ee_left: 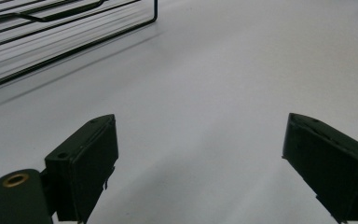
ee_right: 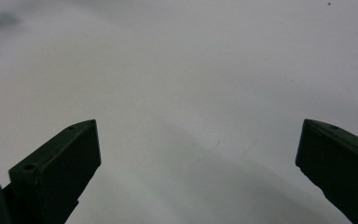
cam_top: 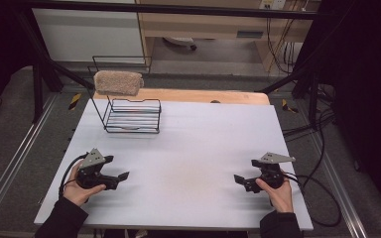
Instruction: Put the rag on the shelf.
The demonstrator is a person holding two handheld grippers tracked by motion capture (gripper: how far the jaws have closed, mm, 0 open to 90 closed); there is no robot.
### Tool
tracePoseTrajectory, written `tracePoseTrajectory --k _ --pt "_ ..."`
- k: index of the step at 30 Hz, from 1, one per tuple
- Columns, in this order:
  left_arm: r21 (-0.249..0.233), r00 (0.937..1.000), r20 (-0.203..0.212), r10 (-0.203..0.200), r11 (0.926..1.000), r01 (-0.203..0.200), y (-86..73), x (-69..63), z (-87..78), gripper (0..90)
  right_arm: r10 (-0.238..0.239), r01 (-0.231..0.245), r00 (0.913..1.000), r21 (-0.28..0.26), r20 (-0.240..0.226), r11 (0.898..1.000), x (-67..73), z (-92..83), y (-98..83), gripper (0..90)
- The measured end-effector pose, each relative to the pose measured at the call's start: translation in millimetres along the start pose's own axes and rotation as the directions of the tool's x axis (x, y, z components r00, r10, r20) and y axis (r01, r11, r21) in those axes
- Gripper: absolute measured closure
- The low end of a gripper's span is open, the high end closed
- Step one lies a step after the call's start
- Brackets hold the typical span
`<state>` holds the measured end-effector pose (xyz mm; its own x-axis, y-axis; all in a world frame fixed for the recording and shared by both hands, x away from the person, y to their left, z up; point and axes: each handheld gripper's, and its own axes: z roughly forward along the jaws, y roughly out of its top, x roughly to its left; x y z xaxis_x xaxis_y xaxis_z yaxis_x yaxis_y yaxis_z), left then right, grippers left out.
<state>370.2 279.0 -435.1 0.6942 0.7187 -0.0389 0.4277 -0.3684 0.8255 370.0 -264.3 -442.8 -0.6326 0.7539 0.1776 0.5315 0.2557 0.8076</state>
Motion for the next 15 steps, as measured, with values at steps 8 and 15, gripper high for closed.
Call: tracePoseTrajectory --k 8,15 --pt "0.005 0.9999 0.009 0.011 0.9999 -0.011 -4.4 -0.6 0.4 10.4 0.018 -0.018 0.9998 -0.005 0.001 1.0 -0.5 -6.2 -8.6 0.5" --pt "0.01 0.9998 0.008 0.016 0.9998 -0.017 -5.4 -1.4 1.0 10.4 0.009 -0.009 1.0 -0.003 0.001 1.0 -0.3 -5.6 -9.4 0.5"
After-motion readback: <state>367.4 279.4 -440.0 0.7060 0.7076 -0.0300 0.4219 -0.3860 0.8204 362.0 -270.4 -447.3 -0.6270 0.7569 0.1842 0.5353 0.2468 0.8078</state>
